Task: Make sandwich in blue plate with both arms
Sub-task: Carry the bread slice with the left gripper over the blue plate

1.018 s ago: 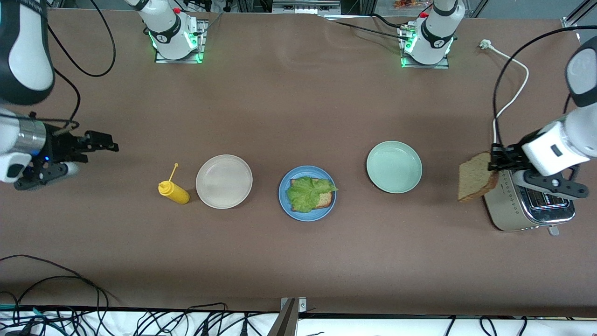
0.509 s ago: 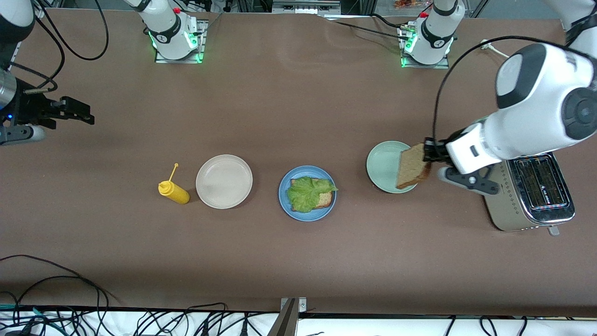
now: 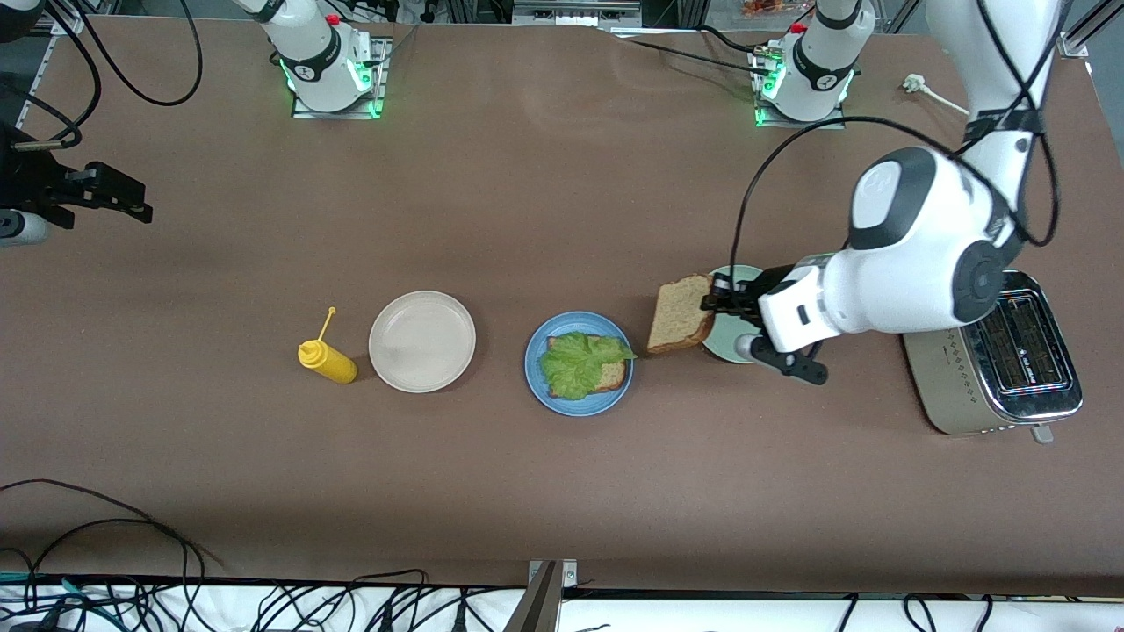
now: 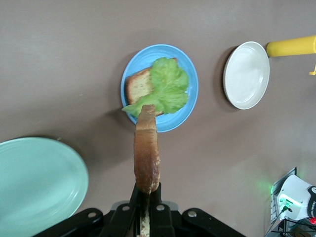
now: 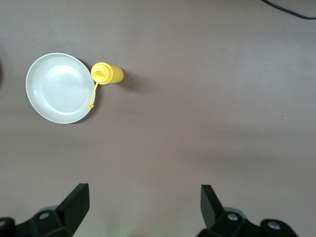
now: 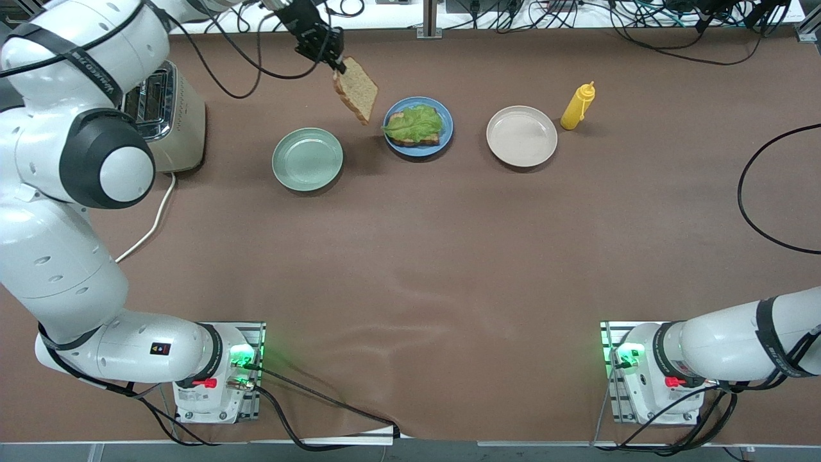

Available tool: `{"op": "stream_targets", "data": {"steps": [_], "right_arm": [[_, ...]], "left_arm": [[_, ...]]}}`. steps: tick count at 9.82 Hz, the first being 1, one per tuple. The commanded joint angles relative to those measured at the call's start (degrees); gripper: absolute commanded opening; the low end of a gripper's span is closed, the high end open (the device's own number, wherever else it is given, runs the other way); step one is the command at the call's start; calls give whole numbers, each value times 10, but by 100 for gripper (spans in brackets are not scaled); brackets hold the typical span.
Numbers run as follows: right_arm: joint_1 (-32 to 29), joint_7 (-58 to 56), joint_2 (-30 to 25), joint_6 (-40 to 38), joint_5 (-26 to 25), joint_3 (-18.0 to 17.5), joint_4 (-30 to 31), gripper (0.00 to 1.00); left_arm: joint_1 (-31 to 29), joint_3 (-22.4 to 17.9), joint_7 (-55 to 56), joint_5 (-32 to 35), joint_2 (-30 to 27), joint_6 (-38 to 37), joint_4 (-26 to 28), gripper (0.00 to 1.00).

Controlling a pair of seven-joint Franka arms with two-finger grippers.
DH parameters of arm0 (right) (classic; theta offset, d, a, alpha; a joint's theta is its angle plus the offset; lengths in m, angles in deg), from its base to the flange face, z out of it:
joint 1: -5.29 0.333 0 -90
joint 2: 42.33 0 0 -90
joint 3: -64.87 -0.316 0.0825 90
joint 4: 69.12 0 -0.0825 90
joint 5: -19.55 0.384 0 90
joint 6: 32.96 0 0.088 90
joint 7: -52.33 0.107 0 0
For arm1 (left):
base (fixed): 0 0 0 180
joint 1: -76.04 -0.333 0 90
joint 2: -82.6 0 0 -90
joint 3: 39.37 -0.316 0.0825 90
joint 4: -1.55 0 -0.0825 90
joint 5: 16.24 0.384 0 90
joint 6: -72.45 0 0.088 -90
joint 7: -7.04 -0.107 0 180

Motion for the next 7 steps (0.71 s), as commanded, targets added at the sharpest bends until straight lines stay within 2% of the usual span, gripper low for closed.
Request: {"op": "stream_targets", "data": {"steps": [1,2,5,7], "right_arm": [[3,2,-4,0,21,15,-1,100],[3,1,-4,-4,22,16,-1,100],[2,0,-4,-21,16,24,-7,100],[2,6,-2,-24,22,39,-21,100]], "left_arm": [[1,20,-5,-70,38,34,-9,0],[7,21,-4,-76,47,53,-9,0],[9,59,-3,-111,91,116,-9,0],[15,60,-4,-132,108,128,-10,0]]}}
